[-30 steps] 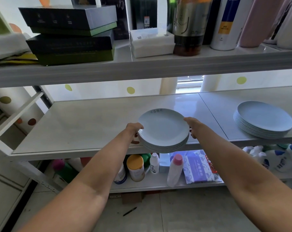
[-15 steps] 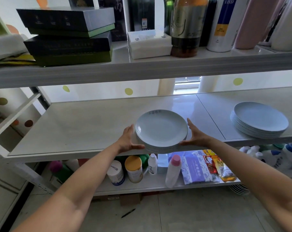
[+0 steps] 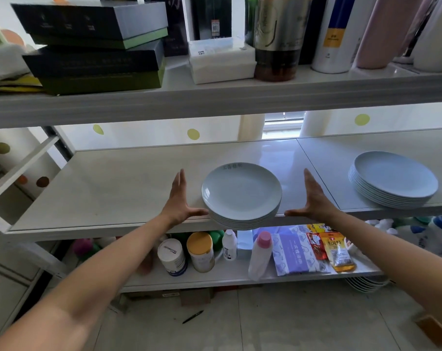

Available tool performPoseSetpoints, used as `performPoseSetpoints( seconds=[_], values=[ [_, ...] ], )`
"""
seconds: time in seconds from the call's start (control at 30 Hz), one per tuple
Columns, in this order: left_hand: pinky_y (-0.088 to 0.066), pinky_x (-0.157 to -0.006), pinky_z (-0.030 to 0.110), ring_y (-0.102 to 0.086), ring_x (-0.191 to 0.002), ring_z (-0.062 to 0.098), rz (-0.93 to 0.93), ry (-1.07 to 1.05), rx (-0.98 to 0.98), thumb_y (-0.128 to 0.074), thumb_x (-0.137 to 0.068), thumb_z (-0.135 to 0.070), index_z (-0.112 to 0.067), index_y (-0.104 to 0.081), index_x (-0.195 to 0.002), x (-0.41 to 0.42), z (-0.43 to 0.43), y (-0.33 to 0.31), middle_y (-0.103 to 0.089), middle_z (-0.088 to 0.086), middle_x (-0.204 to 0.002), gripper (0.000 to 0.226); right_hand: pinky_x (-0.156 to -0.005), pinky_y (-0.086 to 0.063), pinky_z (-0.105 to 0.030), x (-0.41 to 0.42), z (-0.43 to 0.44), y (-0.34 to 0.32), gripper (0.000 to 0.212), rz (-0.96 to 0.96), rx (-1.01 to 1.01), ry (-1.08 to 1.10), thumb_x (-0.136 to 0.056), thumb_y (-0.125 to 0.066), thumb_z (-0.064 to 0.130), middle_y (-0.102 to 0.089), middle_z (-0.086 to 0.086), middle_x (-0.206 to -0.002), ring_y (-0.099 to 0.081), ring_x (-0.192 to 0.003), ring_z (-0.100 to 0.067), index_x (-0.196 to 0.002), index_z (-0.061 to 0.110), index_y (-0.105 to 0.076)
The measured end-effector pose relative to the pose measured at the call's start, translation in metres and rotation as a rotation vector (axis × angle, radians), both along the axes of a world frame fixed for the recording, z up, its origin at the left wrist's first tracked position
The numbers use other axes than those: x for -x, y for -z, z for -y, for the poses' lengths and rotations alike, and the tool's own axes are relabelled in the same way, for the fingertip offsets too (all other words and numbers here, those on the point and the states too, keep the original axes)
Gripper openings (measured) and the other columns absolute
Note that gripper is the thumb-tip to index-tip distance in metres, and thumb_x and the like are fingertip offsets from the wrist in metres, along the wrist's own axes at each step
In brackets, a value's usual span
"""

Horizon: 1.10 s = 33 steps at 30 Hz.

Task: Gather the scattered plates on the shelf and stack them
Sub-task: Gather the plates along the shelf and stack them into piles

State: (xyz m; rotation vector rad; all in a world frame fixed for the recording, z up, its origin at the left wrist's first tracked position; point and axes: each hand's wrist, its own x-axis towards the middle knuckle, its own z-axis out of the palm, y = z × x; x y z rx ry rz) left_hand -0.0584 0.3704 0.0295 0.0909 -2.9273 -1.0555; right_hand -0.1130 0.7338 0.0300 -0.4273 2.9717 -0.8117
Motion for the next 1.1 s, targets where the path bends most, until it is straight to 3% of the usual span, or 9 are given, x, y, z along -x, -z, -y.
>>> performPoseSetpoints(
  seconds=[0.07, 0.17, 0.27, 0.33, 0.37, 0.43, 0.57, 0.97, 1.1],
  values=[
    [-0.005, -0.120, 0.034, 0.007, -0.150, 0.019, -0.048, 0.008, -0.020, -0.087, -0.062, -0.035, -0.013, 0.017, -0.152, -0.003, -0.004, 0.000, 0.012, 0.006, -0.161, 0.139, -0.118, -0.007, -0.030, 0.000, 0.004, 0.005, 0.130, 0.042, 0.053, -0.009, -0.062, -0.087, 0.030, 0.005, -0.012, -0.161, -0.002, -0.149, -0.026, -0.151, 0.002, 0.005],
    [-0.009, -0.121, 0.037, -0.002, -0.150, 0.022, 0.086, 0.023, -0.182, -0.085, -0.056, -0.046, -0.012, 0.012, -0.153, -0.006, -0.018, 0.006, 0.003, 0.006, -0.162, 0.141, -0.117, -0.010, -0.028, -0.009, 0.025, 0.014, 0.128, 0.230, 0.235, -0.066, -0.067, -0.084, 0.025, 0.003, -0.011, -0.161, -0.004, -0.149, -0.024, -0.151, 0.005, 0.009],
    [-0.027, -0.117, 0.042, -0.029, -0.143, 0.027, 0.267, -0.110, -0.724, -0.060, -0.053, -0.080, -0.014, 0.001, -0.155, -0.003, -0.038, 0.010, -0.023, 0.008, -0.158, 0.136, -0.105, -0.039, -0.022, -0.016, 0.055, 0.020, 0.134, 0.550, 0.879, 0.156, -0.048, -0.081, 0.065, -0.036, -0.007, -0.149, -0.041, -0.133, -0.023, -0.149, 0.010, -0.012],
    [-0.044, -0.101, 0.038, -0.048, -0.128, 0.025, 0.310, -0.236, -1.030, -0.028, -0.075, -0.083, -0.014, -0.029, -0.149, 0.003, -0.053, 0.008, -0.045, 0.009, -0.147, 0.101, -0.077, -0.058, -0.024, -0.013, 0.073, 0.029, 0.137, 0.657, 1.209, 0.257, -0.032, -0.070, 0.084, -0.057, -0.003, -0.130, -0.059, -0.111, -0.019, -0.142, 0.013, -0.029],
    [-0.047, -0.093, 0.036, -0.051, -0.122, 0.025, 0.325, -0.290, -1.139, -0.014, -0.083, -0.078, -0.015, -0.041, -0.143, 0.007, -0.060, 0.006, -0.051, 0.009, -0.141, 0.091, -0.075, -0.060, -0.033, -0.011, 0.079, 0.031, 0.134, 0.695, 1.287, 0.276, -0.033, -0.066, 0.087, -0.059, -0.005, -0.130, -0.061, -0.112, -0.023, -0.143, 0.018, -0.033],
    [-0.048, -0.094, 0.040, -0.052, -0.123, 0.031, 0.360, -0.349, -1.281, -0.004, -0.085, -0.076, -0.018, -0.048, -0.138, 0.016, -0.067, 0.004, -0.055, 0.012, -0.136, 0.090, -0.086, -0.055, -0.048, -0.011, 0.088, 0.027, 0.115, 0.730, 1.329, 0.342, -0.047, -0.056, 0.090, -0.060, -0.009, -0.132, -0.060, -0.115, -0.031, -0.140, 0.023, -0.043],
    [-0.038, -0.109, 0.047, -0.046, -0.131, 0.035, 0.361, -0.364, -1.361, -0.003, -0.086, -0.074, -0.020, -0.045, -0.140, 0.023, -0.075, -0.001, -0.051, 0.014, -0.140, 0.087, -0.097, -0.048, -0.049, 0.000, 0.094, 0.025, 0.079, 0.713, 1.364, 0.469, -0.084, -0.027, 0.076, -0.062, -0.011, -0.129, -0.060, -0.111, -0.031, -0.135, 0.020, -0.052],
    [-0.041, -0.101, 0.039, -0.048, -0.131, 0.030, 0.343, -0.387, -1.331, -0.007, -0.092, -0.067, -0.019, -0.045, -0.141, 0.045, -0.073, 0.002, -0.051, 0.012, -0.142, 0.078, -0.099, -0.046, -0.039, 0.025, 0.096, 0.025, 0.070, 0.727, 1.342, 0.543, -0.093, -0.025, 0.065, -0.060, -0.010, -0.130, -0.056, -0.119, -0.030, -0.133, 0.016, -0.053],
    [-0.043, -0.097, 0.038, -0.049, -0.130, 0.031, 0.334, -0.390, -1.302, -0.010, -0.094, -0.066, -0.017, -0.048, -0.137, 0.051, -0.074, 0.004, -0.053, 0.012, -0.139, 0.076, -0.095, -0.048, -0.037, 0.032, 0.098, 0.026, 0.066, 0.687, 1.329, 0.581, -0.095, -0.027, 0.061, -0.060, -0.008, -0.128, -0.058, -0.108, -0.027, -0.135, 0.015, -0.051]
  ],
)
